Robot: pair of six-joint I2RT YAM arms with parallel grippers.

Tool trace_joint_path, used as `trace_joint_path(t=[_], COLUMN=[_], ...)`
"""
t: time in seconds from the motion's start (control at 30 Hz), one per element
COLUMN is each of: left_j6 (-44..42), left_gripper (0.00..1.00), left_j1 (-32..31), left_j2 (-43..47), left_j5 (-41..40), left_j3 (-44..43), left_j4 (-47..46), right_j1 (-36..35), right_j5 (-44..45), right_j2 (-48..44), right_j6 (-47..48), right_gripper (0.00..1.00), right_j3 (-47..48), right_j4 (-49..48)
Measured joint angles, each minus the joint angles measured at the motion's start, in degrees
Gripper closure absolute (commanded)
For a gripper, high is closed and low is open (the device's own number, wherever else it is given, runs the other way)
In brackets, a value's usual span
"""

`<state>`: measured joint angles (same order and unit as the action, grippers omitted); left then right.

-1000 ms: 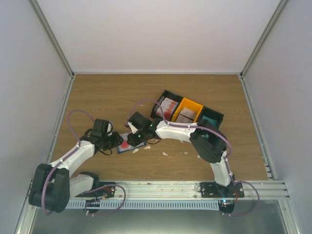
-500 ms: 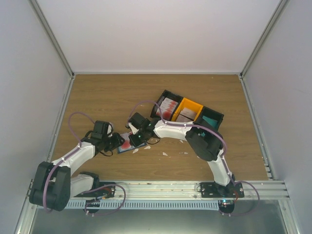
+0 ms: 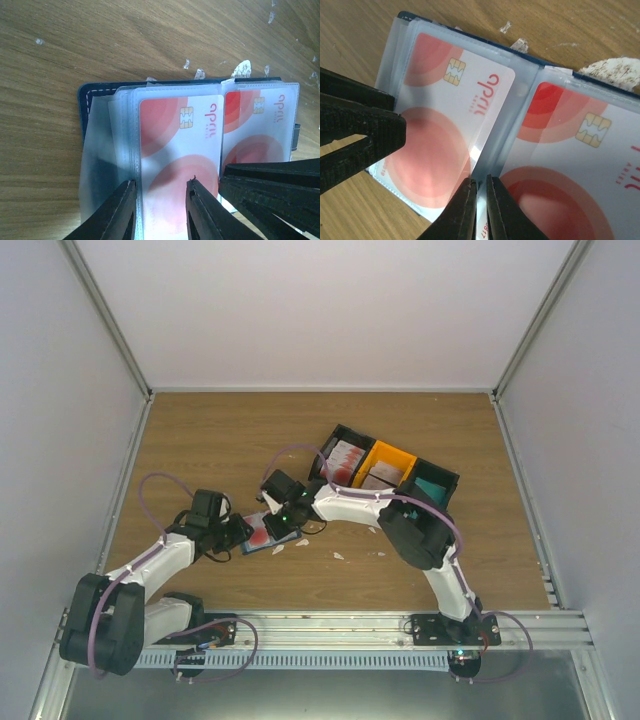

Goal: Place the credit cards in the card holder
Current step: Insert the credit card into the card holder.

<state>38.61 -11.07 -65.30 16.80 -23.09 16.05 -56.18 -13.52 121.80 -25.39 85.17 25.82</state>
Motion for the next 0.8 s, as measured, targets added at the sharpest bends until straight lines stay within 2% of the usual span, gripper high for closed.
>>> trace_joint_path(t=[0.6, 0.8], left_j6=[1.0, 0.9], left_gripper=[0.74, 0.81], left_j1=[0.4, 0.5], left_j2=[-0.3, 0.2], left_j5=[1.7, 4.0], left_j3=[1.0, 1.7], left_j4=[-2.6, -3.5], right_j1=[-3.7, -4.2], right_j5=[12.6, 14.1], right_j2=[3.3, 4.0], right_j6=[3.1, 3.6], right_gripper=[0.90, 0.90], right_j3=[7.1, 8.0], right_j4=[7.3, 7.7])
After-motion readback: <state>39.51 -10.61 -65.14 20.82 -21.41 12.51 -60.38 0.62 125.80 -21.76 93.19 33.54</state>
